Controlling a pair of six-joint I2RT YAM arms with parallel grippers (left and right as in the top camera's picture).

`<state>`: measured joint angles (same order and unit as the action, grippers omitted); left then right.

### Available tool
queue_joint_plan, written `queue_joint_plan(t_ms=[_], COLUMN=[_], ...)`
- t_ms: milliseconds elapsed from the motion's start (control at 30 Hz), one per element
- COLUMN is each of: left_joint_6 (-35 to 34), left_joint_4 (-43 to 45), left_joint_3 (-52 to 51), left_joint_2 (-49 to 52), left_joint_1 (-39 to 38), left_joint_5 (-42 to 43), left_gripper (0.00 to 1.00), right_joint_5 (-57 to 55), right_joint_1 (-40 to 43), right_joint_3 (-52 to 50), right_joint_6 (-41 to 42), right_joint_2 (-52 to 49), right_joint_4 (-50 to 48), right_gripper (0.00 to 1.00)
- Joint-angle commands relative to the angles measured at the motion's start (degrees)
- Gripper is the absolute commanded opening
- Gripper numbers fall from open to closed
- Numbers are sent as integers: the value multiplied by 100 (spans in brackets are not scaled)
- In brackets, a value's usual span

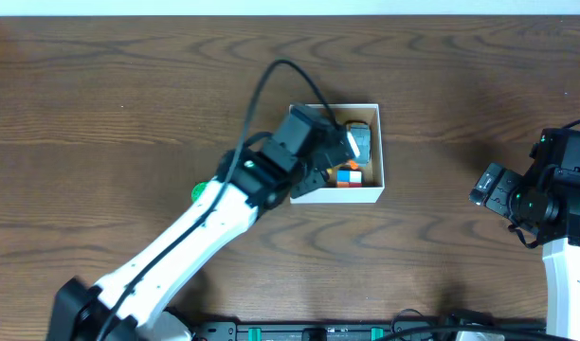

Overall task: Pack container
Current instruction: 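Carry the duck right and drop it into the box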

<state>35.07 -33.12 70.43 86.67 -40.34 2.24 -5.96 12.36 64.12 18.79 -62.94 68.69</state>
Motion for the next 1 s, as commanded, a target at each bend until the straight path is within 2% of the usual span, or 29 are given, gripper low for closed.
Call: queue_joint_plan(t_ms=[0,233,267,333,367,433,500,800,933,967], left_joint_6=[468,474,472,422,385,382,382,291,-354,-603], left_joint_4=[59,55,44,28,28,26,26,24,24,4], left_joint_3=[52,52,52,52,52,52,52,52,81,81], left_joint_2=[262,688,721,752,752,752,752,636,155,-11], left_joint_1=[-42,-42,-42,-42,-42,-42,-42,-22,155,254], left_joint_5=[173,173,173,173,170,173,170,7,-520,-599], left_gripper=[6,7,13,38,43,48,61,63,63,68], right_joint_5=[22,22,22,22,22,20,20,20,20,20], right_joint_1=[33,33,33,33,33,33,33,33,33,33], right_joint_3=[-11,-11,-11,-11,-11,-11,-11,-11,-11,-11], right_joint_6=[-87,-87,-87,-87,-87,-87,-87,-87,-87,-87], right_joint_2=[35,35,35,35,35,35,35,35,35,35], right_joint_4=[-15,-17,-17,-20,-17,-17,-20,-42,-48,-57], right_gripper=[99,99,99,99,99,99,99,99,99,99])
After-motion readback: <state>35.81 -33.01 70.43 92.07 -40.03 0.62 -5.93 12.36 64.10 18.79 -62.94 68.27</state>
